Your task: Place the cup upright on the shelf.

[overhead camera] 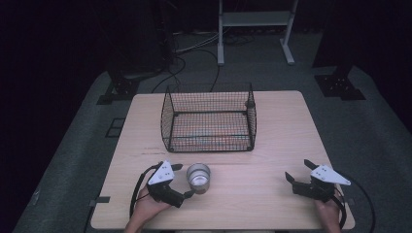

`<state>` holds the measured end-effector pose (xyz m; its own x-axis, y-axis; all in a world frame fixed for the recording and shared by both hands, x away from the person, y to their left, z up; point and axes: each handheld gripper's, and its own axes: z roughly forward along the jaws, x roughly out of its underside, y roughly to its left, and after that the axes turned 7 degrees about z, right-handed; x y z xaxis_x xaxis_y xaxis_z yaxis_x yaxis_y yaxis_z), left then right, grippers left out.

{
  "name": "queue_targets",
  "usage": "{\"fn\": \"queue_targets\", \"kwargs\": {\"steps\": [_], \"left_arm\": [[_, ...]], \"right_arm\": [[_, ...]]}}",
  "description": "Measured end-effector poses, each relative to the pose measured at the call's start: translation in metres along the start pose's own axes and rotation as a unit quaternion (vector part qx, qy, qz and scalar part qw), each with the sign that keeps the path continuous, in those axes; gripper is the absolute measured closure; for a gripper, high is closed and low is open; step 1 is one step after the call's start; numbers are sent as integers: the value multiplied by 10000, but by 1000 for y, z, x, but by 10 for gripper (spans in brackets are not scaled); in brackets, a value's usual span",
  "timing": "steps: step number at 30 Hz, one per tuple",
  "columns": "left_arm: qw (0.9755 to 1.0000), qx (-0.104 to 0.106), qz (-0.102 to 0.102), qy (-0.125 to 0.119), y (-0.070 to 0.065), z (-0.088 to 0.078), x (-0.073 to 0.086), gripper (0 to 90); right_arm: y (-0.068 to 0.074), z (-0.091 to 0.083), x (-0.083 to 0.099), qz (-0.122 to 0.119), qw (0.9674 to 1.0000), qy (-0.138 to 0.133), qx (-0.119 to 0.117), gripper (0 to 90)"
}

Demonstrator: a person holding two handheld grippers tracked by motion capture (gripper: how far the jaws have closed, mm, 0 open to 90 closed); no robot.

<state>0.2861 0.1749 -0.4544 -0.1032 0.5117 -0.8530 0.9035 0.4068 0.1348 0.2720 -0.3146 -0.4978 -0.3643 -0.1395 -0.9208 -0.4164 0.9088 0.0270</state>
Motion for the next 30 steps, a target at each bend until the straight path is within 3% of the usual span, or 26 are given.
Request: {"fn": "queue_targets", "kwargs": {"steps": [11, 21, 30], "left_arm": [[9993, 229, 146, 262, 3, 19, -5, 12], [9988, 311, 26, 375, 8, 31, -3, 12], [9970, 487, 95, 591, 12, 39, -12, 52]], "right_arm": [[0, 0, 0, 0, 10000, 1, -11, 135], [0, 0, 0, -4, 10000, 2, -20, 135], [0, 0, 0, -3, 10000, 1, -21, 135]]}}
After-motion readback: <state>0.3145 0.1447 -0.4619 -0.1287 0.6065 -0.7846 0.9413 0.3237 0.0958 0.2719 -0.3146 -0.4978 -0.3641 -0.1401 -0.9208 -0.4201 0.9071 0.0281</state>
